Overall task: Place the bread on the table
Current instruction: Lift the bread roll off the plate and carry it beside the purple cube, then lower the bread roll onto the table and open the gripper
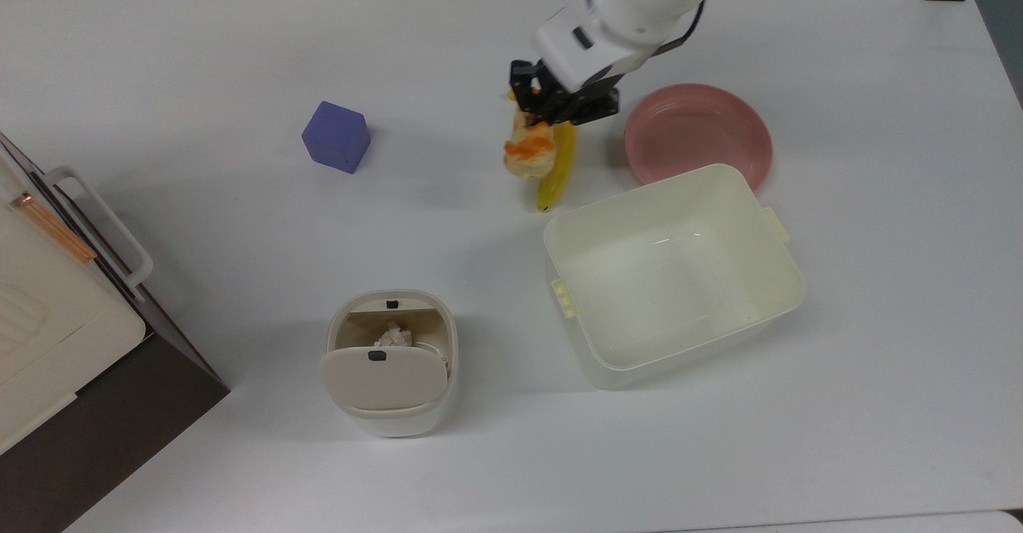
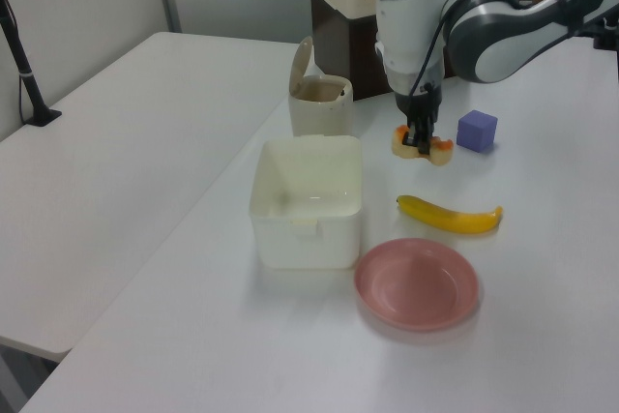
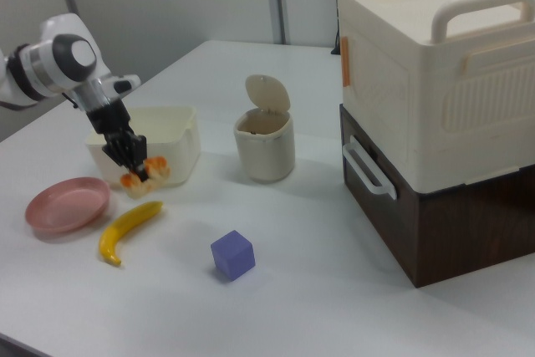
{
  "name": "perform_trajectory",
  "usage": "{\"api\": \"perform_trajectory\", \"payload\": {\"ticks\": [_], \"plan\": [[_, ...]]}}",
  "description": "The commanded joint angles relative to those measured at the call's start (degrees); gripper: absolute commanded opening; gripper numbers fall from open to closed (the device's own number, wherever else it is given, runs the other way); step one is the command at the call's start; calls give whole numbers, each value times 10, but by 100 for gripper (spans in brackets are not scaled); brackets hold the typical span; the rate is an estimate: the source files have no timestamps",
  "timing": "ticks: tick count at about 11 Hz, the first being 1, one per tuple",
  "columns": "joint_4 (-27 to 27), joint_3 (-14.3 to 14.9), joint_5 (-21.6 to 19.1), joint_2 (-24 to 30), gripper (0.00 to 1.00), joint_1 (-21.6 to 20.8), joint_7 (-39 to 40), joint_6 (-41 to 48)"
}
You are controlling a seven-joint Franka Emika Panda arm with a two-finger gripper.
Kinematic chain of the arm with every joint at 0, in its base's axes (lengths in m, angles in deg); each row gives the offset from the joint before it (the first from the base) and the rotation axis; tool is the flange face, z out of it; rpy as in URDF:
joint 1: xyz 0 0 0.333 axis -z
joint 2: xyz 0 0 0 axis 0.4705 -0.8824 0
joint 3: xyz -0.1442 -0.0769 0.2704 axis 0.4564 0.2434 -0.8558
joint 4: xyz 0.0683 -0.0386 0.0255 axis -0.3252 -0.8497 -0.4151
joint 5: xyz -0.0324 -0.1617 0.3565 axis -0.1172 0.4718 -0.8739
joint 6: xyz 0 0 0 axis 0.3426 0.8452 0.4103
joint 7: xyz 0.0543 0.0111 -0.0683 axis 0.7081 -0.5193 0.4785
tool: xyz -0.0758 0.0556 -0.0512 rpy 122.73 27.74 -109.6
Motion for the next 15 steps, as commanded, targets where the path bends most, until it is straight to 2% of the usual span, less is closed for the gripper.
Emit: {"api": "perform_trajectory", "payload": {"ticks": [1, 8, 9, 10, 11, 15], "plan": [[-49, 1, -1, 1, 0, 28, 29, -8], [-58, 1, 10, -7, 0, 89, 54, -11], [-56, 1, 10, -7, 16, 93, 54, -10], [-55, 1, 10, -7, 83, 94, 54, -10], [-55, 1, 14, -7, 100, 94, 51, -9], [-54, 1, 27, -7, 100, 94, 50, -7]]}}
